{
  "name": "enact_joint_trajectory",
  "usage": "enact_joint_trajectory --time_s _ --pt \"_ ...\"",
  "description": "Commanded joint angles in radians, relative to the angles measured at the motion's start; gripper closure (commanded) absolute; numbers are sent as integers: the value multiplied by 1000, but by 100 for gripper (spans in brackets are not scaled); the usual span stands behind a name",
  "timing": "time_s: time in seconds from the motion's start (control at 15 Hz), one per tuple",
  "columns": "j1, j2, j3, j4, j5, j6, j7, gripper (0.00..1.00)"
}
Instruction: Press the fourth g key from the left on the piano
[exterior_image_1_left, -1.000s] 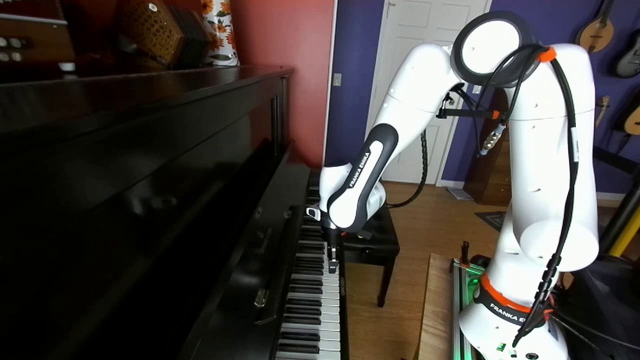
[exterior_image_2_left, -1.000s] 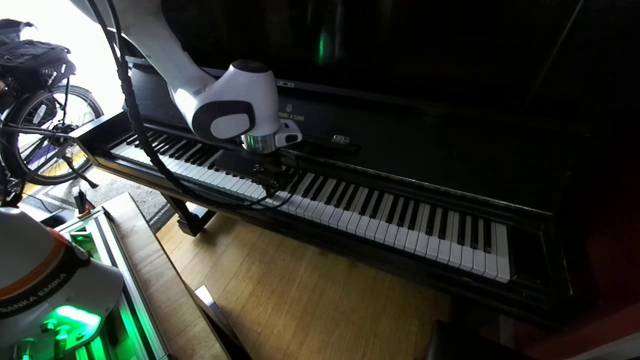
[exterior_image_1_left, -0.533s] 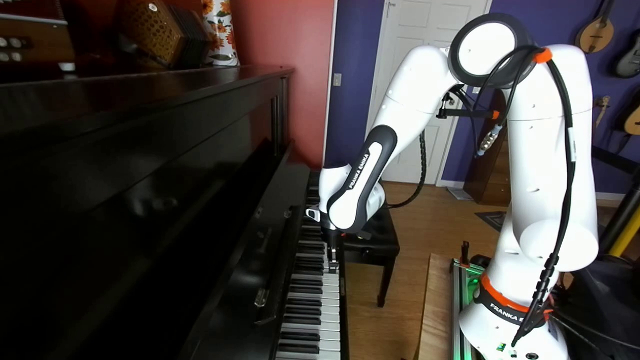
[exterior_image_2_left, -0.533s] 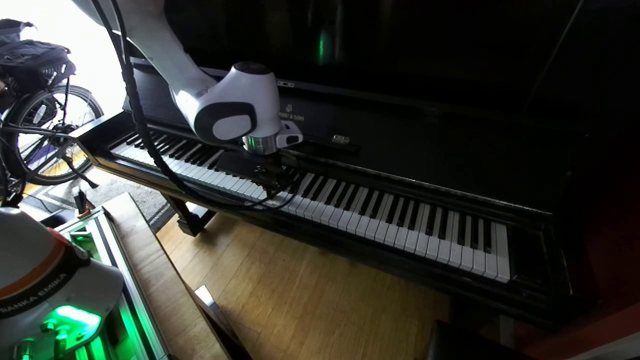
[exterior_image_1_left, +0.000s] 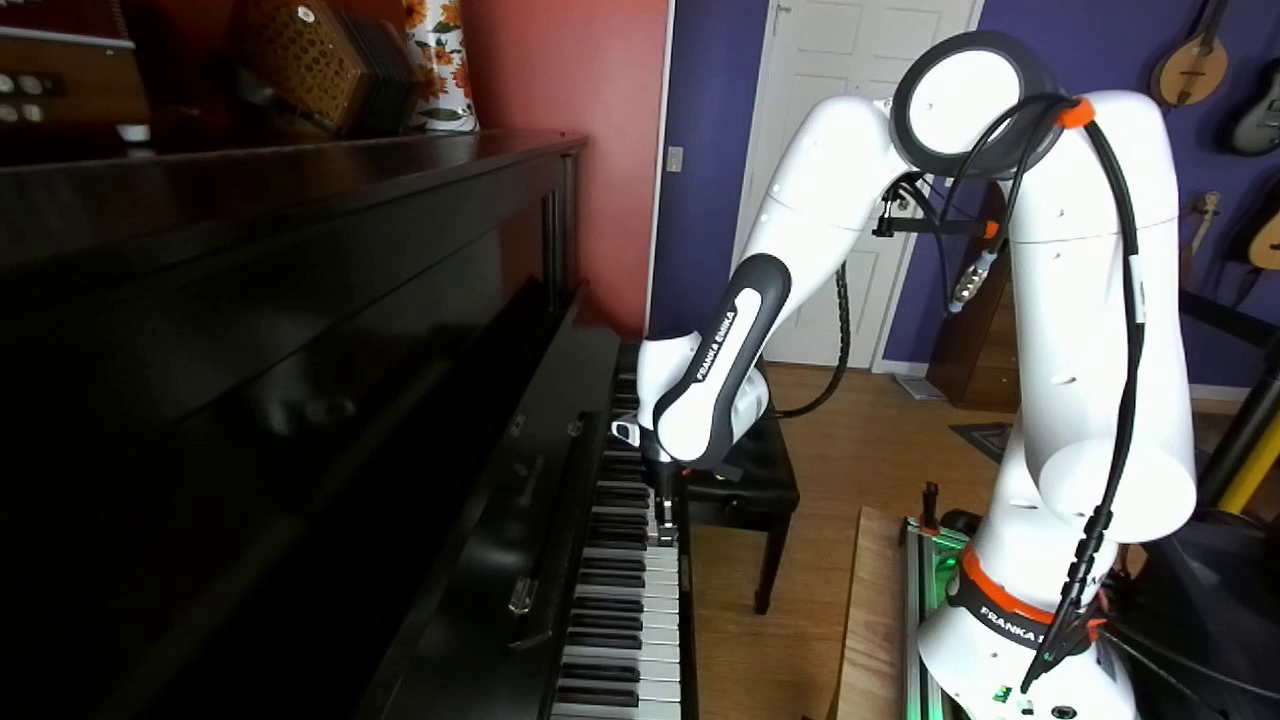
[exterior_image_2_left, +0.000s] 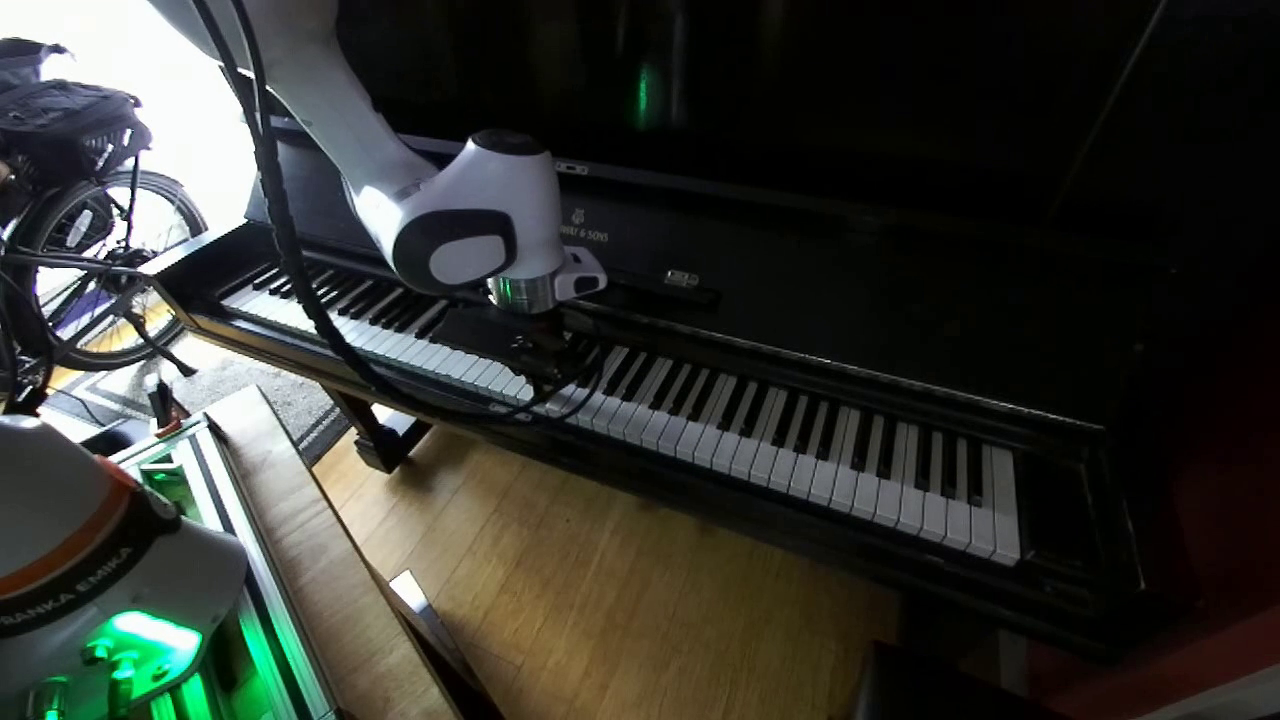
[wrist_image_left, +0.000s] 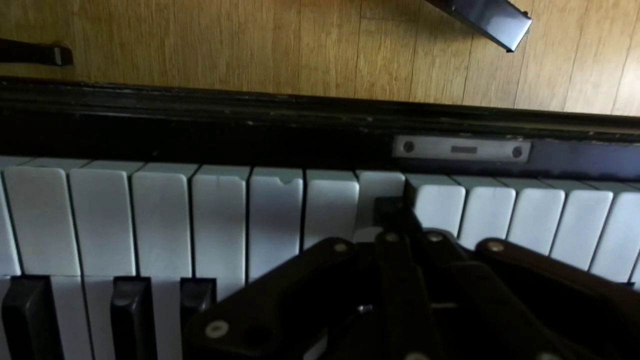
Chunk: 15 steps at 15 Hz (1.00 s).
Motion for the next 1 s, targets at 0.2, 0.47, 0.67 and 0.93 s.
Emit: enact_joint_trajectory --time_s 0.2,0.47,0.67,0.93 --pt "-24 30 11 11 -32 17 12 100" --pt "-21 13 9 6 -36 15 17 100" --pt "-19 -8 7 -1 -40 13 22 100" --pt "-15 -30 5 -4 -47 8 26 100"
